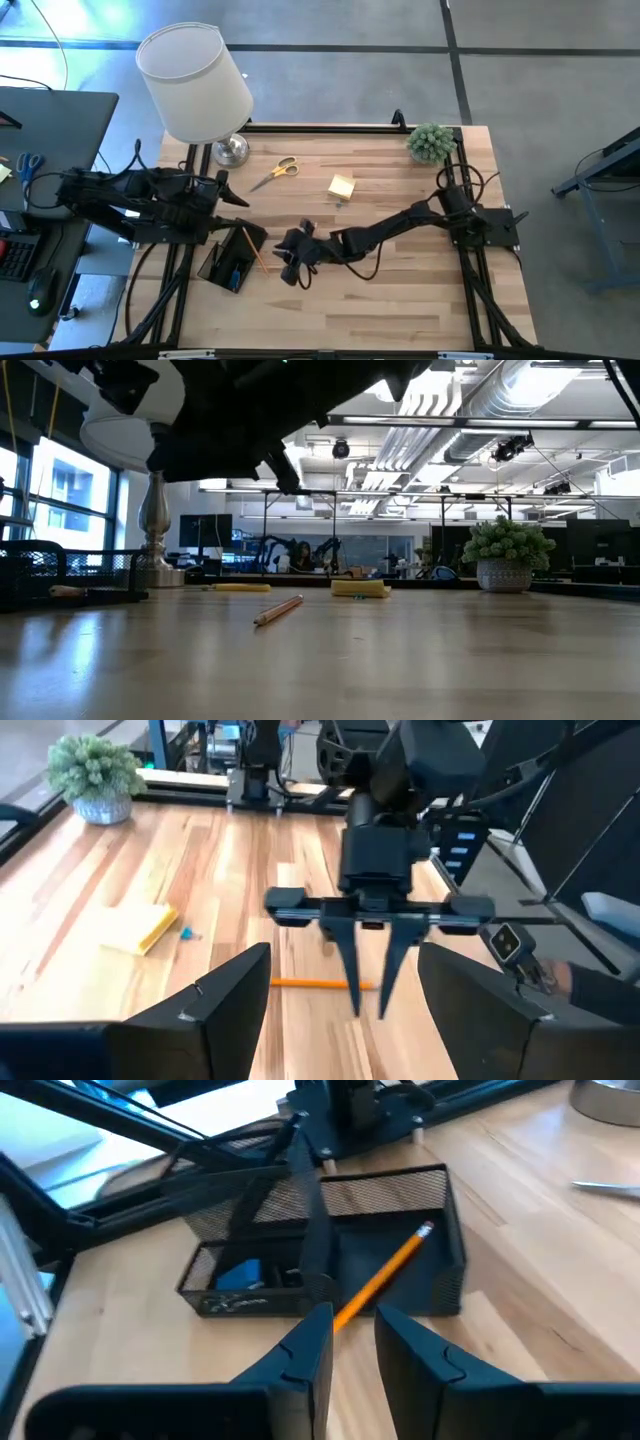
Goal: Pick and place office supplies into organizer
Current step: Put the yellow pencil into the black desk organizer
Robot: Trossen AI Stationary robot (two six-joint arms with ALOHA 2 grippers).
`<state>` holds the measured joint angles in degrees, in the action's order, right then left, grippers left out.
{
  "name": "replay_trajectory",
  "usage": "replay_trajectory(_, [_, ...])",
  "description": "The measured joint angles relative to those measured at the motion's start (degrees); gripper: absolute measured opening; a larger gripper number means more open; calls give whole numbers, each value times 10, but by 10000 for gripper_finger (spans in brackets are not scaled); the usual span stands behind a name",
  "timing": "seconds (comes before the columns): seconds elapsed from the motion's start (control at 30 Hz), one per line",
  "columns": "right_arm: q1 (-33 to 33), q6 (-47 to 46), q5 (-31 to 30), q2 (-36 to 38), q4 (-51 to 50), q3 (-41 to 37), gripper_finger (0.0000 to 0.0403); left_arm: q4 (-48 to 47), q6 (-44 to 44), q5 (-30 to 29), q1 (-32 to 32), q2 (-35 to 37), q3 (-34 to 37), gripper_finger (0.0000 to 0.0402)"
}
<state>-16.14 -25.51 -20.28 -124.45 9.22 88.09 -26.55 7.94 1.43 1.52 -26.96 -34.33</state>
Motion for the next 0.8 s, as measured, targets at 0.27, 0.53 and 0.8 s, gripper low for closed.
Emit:
replay_trajectory(0.27, [-12,-24,15,-61,17,41,73,8,13,-16,0,18,39,245])
replay_trajectory(0.53, [-29,-13,-21,-131,-57,156,85,42,24,-26,0,18,50,245])
replay_trajectory(0.8, [-28,-55,-2,-207,-189,291,123,41,30,-21,0,18,50,245])
